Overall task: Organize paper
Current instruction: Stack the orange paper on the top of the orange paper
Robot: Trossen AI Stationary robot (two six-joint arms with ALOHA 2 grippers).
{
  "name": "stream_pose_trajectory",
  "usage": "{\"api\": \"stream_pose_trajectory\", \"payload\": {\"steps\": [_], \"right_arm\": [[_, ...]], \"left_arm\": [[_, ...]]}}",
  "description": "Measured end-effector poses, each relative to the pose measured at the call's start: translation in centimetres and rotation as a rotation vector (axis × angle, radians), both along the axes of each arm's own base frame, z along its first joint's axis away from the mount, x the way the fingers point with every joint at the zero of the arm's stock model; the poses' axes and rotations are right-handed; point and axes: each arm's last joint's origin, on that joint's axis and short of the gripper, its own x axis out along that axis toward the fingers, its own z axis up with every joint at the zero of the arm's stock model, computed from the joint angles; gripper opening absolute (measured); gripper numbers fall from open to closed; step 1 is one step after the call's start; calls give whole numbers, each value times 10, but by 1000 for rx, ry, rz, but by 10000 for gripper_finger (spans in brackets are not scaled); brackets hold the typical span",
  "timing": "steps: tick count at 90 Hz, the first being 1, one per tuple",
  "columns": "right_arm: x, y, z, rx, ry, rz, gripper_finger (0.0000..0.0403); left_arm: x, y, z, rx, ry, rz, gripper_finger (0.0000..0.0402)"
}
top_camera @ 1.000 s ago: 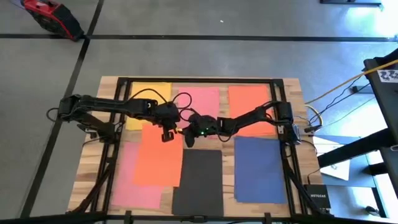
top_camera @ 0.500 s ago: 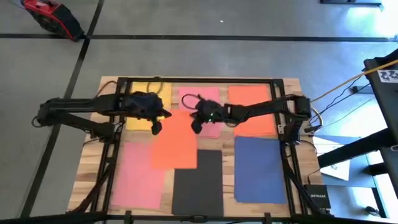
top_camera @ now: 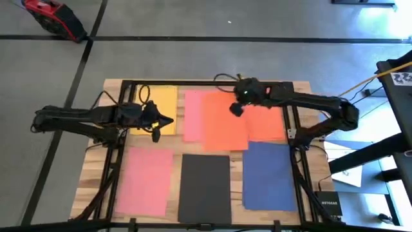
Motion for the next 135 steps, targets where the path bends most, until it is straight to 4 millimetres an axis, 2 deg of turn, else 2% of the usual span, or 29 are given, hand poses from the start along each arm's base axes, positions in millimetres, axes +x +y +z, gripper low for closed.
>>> {"api": "stream_pose_trajectory", "payload": {"steps": [21, 48, 88, 116, 135], "right_arm": [[-42, -25, 12, -29, 114, -79, 0], [-72, -49, 11, -24, 224, -141, 0], [-86, -51, 8, -6, 367, -56, 0], [-105, -64, 10, -22, 420, -76, 0], [-108, -70, 11, -32, 403, -49, 0]], "left_arm": [[1, -2, -11, -14, -8, 4, 0], [2, -11, -14, -3, -31, -11, 0], [1, -16, -14, 13, -36, 13, 0], [1, -16, -14, 12, -36, 19, 0], [1, -15, -14, 15, -36, 23, 0]]}}
